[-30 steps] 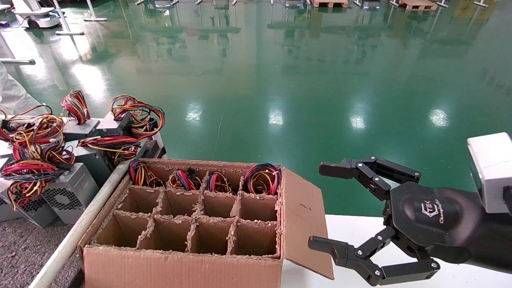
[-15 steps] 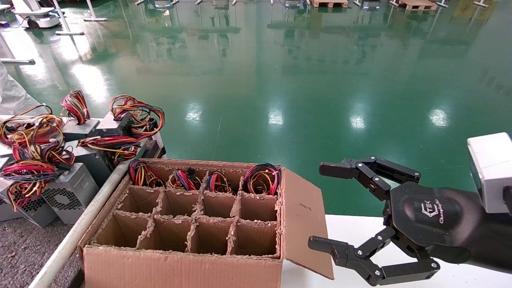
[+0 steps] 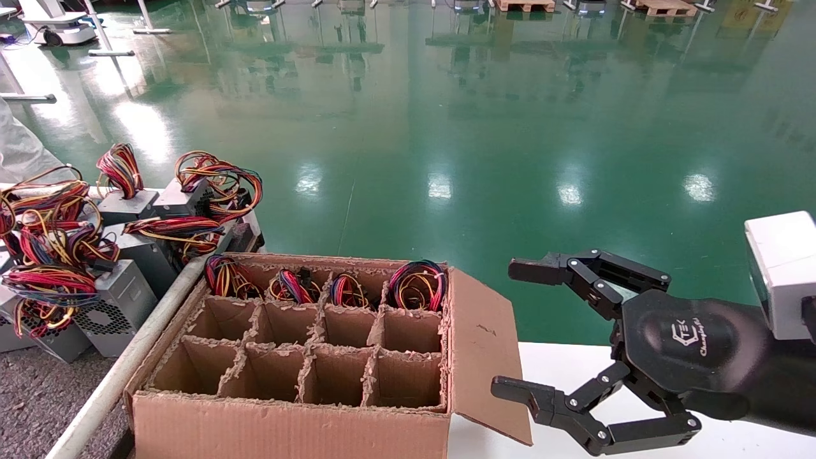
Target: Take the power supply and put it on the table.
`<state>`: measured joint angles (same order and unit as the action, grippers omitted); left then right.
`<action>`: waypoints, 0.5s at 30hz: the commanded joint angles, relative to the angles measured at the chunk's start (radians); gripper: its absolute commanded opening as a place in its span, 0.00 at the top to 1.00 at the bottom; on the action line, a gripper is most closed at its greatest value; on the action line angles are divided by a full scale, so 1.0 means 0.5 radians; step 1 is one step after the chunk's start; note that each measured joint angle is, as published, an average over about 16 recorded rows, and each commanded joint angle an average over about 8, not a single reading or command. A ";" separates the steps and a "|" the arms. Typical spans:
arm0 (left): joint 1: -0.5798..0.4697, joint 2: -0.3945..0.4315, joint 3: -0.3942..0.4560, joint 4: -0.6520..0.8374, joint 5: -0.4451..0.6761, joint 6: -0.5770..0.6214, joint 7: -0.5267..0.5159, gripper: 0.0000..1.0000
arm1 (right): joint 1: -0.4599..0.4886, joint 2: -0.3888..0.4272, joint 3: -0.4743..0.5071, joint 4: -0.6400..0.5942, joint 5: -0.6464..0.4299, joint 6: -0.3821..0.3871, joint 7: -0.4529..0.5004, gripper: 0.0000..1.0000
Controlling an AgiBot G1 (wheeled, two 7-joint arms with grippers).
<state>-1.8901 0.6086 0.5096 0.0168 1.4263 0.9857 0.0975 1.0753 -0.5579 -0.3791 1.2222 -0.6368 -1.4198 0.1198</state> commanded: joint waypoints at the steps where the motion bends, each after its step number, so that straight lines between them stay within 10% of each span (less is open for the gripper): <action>1: 0.002 -0.003 0.005 -0.003 0.007 0.009 0.006 0.00 | 0.000 0.000 0.000 0.000 0.000 0.000 0.000 0.00; 15: -0.088 -0.093 -0.023 0.029 -0.031 0.277 -0.112 0.00 | 0.000 0.000 0.000 0.000 0.000 0.000 0.000 0.00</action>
<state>-1.9314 0.5663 0.4949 0.0312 1.4063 1.1203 0.0464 1.0753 -0.5579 -0.3791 1.2222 -0.6368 -1.4198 0.1198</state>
